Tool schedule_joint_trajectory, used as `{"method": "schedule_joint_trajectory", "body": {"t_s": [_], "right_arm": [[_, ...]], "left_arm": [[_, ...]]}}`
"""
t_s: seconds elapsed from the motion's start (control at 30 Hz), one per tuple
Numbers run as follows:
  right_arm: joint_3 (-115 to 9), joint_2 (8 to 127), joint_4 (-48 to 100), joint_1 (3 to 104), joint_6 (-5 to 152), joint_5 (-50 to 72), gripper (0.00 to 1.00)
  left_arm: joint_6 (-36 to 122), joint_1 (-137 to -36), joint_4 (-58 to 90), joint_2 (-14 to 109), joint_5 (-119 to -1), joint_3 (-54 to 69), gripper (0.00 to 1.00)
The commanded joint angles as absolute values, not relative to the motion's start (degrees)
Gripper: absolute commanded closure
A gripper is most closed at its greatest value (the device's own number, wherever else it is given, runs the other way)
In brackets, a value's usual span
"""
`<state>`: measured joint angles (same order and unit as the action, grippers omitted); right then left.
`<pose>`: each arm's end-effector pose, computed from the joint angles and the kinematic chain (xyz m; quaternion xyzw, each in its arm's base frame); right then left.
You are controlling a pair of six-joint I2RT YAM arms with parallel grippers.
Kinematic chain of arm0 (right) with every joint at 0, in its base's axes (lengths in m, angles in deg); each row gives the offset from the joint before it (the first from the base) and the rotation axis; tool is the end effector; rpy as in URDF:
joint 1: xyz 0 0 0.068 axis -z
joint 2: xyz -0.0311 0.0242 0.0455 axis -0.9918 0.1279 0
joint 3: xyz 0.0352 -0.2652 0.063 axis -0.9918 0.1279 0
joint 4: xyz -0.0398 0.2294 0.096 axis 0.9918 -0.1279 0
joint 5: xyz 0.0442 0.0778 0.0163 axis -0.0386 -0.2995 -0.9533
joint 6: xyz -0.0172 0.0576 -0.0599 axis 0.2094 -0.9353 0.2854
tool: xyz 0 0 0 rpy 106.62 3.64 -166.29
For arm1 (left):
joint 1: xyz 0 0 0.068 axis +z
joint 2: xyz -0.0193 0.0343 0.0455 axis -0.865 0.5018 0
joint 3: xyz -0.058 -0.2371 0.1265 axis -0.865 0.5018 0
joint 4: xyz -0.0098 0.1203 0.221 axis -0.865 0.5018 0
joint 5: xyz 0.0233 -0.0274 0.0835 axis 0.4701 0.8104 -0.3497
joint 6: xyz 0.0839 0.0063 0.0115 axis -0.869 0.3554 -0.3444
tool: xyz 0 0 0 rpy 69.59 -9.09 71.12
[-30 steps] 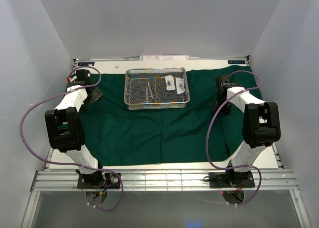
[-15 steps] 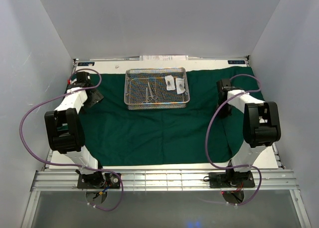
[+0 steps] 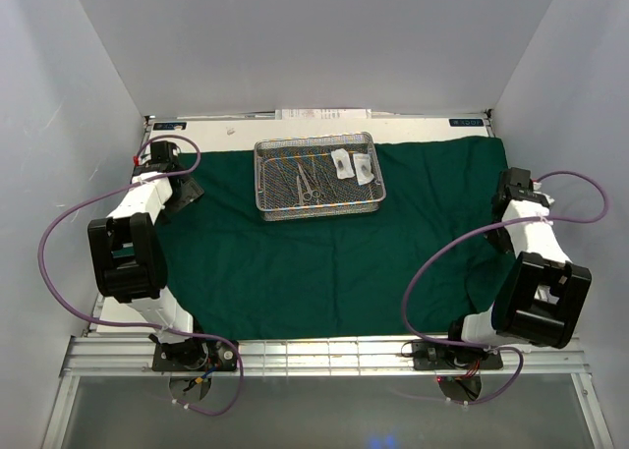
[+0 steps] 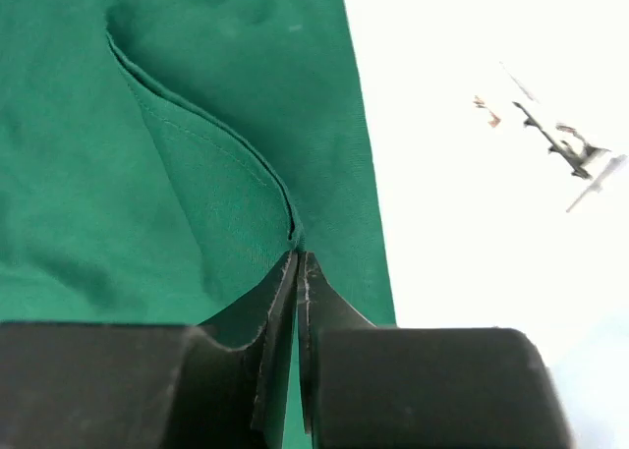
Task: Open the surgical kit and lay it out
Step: Smooth out the surgical kit at the center of the board.
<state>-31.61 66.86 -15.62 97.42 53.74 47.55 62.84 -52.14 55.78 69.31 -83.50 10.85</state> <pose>0.2469 -0.1018 0.1962 0.3789 0.8748 -0.2215 0.2050 0.3429 0.0662 0.1835 -0.3494 0.9058 0.0843 0.2246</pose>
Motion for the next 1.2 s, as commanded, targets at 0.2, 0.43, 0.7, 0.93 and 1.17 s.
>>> {"method": "schedule_joint_trajectory", "body": {"t_s": [0.2,0.43,0.7,0.93,1.17], "right_arm": [[-32.33,64.01,-25.26,102.33,50.93,55.9,0.92],[-32.85,62.69,-36.26,114.54,40.12,61.56,0.92],[-39.52,62.25,-42.59,123.6,34.32,62.43,0.74],[-44.55,59.97,-40.76,122.39,39.83,58.42,0.55],[-43.84,58.81,-28.98,101.77,45.03,48.03,0.33]], "left_arm": [[63.02,-52.41,53.8,70.14,-82.94,11.42,0.03],[63.72,-52.41,54.14,73.14,-81.09,9.92,0.03],[63.11,-52.24,54.5,74.19,-81.8,8.95,0.03],[62.84,-51.89,54.67,75.16,-81.88,8.43,0.03],[62.84,-51.8,55.29,77.26,-82.41,6.58,0.03]]}}
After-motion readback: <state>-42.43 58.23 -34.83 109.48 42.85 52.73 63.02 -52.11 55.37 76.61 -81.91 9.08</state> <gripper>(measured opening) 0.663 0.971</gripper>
